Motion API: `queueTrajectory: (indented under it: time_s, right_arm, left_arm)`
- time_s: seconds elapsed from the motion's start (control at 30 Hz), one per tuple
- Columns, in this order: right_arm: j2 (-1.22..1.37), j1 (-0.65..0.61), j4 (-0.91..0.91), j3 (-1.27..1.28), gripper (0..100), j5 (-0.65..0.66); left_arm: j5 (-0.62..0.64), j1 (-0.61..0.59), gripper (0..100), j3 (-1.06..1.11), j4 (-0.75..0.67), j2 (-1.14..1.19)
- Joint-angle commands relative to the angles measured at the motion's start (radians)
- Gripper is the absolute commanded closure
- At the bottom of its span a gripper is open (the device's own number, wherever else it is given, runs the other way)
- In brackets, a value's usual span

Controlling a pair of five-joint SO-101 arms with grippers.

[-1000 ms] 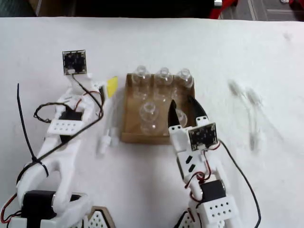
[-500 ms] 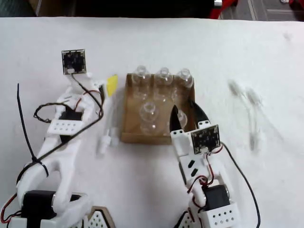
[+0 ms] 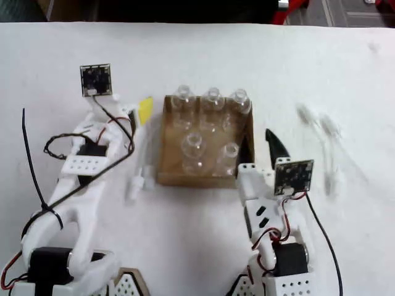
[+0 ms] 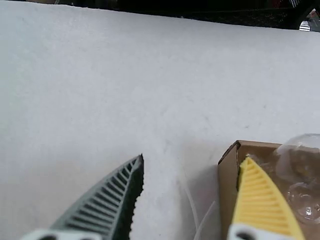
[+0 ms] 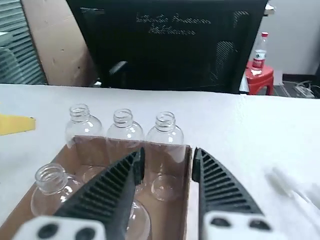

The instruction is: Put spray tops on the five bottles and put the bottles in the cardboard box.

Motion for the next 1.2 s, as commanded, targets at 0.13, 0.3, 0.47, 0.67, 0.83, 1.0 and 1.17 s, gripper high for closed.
queueTrajectory:
  time_s: [0.13,0.3,0.47,0.67,0.83,1.0,1.17]
  right_arm:
    - [-0.008,0.119,0.002,-0.048,86.1,-0.015]
    - [-0.008,0.236,-0.001,-0.046,86.4,-0.054]
    - [-0.008,0.335,-0.137,0.048,86.1,-0.206]
    - [-0.004,0.329,-0.369,0.186,86.1,-0.137]
    - [-0.001,0.294,-0.358,0.187,86.1,-0.127]
    - [0.001,0.297,-0.355,0.187,86.1,-0.127]
    - [0.001,0.294,-0.335,0.187,86.1,-0.126]
  left_arm:
    - [-0.008,-0.013,71,-0.009,-0.026,-0.008]
    - [0.000,-0.047,71,-0.012,-0.021,-0.016]
    - [0.002,-0.062,71,-0.012,-0.021,-0.018]
    - [-0.005,-0.071,71,-0.012,-0.020,-0.018]
    - [0.000,-0.079,71,-0.012,-0.018,-0.018]
    - [-0.005,-0.088,71,-0.135,0.166,-0.010]
    - [-0.008,-0.094,71,-0.516,0.681,0.077]
